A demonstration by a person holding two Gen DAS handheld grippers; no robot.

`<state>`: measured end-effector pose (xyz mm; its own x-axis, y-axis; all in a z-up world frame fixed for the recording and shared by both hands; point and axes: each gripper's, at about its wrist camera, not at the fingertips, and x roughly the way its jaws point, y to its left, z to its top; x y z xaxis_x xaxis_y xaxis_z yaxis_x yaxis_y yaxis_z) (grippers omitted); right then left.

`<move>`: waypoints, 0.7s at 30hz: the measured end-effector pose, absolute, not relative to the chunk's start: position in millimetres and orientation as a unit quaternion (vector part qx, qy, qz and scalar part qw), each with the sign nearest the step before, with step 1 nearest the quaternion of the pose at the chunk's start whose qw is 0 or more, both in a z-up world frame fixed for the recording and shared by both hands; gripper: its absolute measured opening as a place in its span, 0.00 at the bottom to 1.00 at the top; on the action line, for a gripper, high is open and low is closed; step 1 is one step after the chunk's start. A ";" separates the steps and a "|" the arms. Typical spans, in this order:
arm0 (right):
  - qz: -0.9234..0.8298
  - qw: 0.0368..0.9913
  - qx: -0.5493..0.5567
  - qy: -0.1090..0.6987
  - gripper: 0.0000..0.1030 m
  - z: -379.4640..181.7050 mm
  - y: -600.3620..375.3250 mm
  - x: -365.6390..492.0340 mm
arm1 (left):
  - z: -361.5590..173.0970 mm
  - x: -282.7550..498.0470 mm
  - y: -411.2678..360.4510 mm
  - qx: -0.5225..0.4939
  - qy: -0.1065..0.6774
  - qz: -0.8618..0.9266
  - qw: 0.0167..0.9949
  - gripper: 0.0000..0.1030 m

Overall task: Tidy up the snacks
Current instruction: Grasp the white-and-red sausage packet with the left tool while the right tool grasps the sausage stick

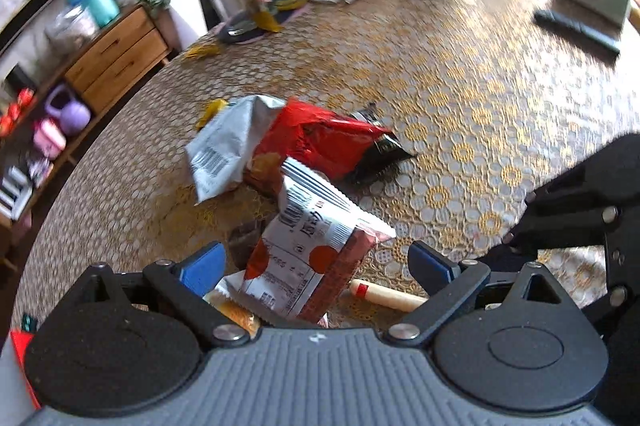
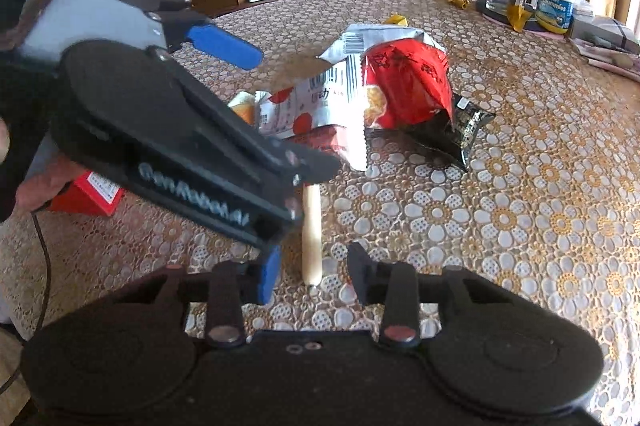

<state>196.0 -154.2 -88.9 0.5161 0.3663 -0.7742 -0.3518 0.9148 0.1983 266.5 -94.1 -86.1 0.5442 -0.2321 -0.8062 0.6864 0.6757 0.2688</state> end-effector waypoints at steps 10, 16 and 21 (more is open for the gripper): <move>0.202 0.881 -0.031 0.426 0.20 -95.3 -138.3 199.3 | -103.7 280.4 -94.5 0.301 0.390 -0.269 0.828 0.70; 0.194 0.886 -0.061 0.417 0.09 -96.7 -132.0 198.2 | -101.2 280.1 -91.9 0.286 0.385 -0.252 0.841 0.56; 0.192 0.884 -0.048 0.423 0.08 -94.1 -135.4 196.9 | -90.9 280.6 -81.6 0.237 0.396 -0.232 0.856 0.52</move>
<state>196.9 -135.4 -94.1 0.5675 0.2997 -0.7669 -0.3809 0.9213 0.0781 280.6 -81.6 -90.9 0.5784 -0.2084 -0.7887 0.5849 0.7799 0.2228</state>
